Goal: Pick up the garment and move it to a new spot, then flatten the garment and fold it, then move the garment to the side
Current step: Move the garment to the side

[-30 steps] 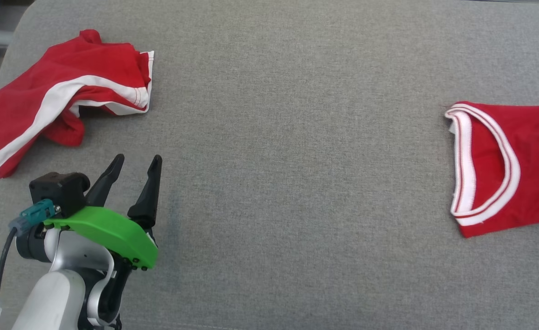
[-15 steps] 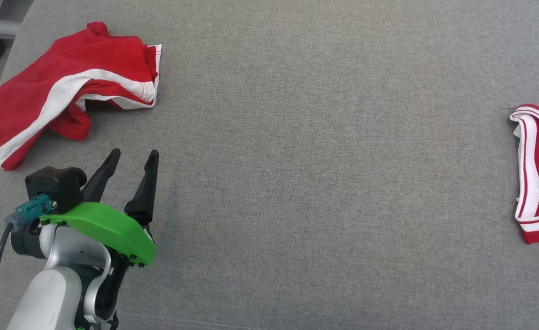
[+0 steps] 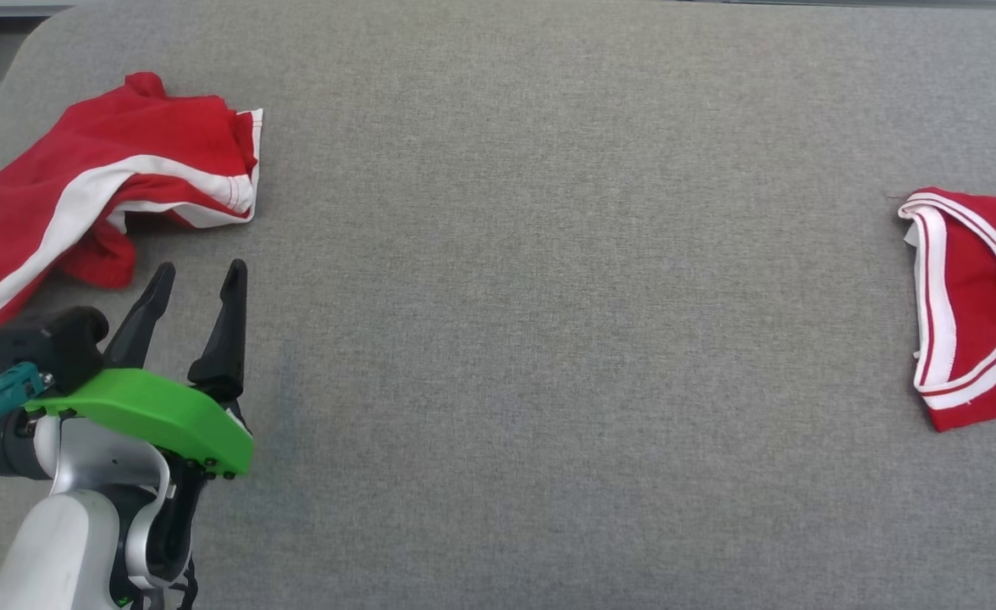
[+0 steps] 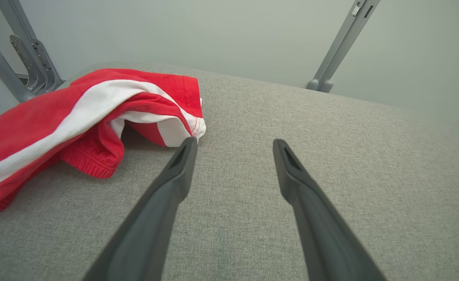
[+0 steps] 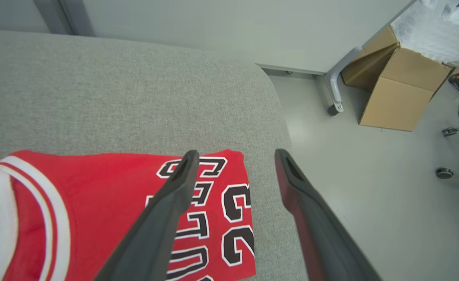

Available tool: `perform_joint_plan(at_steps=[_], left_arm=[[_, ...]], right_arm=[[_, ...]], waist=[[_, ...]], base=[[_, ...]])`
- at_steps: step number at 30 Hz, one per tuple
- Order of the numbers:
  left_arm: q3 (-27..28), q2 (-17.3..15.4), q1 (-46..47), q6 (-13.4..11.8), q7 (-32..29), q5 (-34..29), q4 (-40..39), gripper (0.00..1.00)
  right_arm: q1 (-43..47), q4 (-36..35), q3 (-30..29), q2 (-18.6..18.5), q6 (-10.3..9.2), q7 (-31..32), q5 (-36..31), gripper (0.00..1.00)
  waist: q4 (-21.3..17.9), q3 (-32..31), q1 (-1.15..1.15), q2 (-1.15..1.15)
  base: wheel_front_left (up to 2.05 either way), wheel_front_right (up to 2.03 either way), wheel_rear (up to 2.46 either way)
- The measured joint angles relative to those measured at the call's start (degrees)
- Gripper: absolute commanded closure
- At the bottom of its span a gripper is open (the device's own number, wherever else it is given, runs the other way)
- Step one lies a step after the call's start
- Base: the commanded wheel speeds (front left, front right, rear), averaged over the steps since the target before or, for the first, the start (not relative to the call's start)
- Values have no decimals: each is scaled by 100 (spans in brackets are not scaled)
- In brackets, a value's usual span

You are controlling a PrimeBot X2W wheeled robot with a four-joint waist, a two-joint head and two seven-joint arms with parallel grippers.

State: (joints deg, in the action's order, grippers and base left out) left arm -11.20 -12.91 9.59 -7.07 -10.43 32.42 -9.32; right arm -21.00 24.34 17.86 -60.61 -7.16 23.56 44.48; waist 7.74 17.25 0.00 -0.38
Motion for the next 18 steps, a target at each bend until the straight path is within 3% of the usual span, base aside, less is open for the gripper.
perform_joint_plan(at_steps=[6, 8, 11, 18], left_arm=[[164, -3, -25, -1, 260, -2, 143, 0], [219, 64, -32, -1, 442, 0, 260, 0], [301, 92, -119, -1, 643, -8, 363, 0], [398, -253, -600, 2, 1227, -519, 575, 0]], right_arm=[[-528, -865, -53, 425, 0, -1091, -399, 0], [-542, -1215, -19, 888, 0, -1559, -420, 0], [-460, -1495, 57, 1251, 0, -2025, -422, 0], [385, -1835, 387, 2182, 0, -2860, -542, 0]], waist=[[-218, -180, 0, 0], [-308, -313, 0, 0], [-382, -470, 0, 0], [-568, -841, 0, 0]], base=[[0, 0, 0], [0, 0, 0], [0, 0, 0], [0, 0, 0]])
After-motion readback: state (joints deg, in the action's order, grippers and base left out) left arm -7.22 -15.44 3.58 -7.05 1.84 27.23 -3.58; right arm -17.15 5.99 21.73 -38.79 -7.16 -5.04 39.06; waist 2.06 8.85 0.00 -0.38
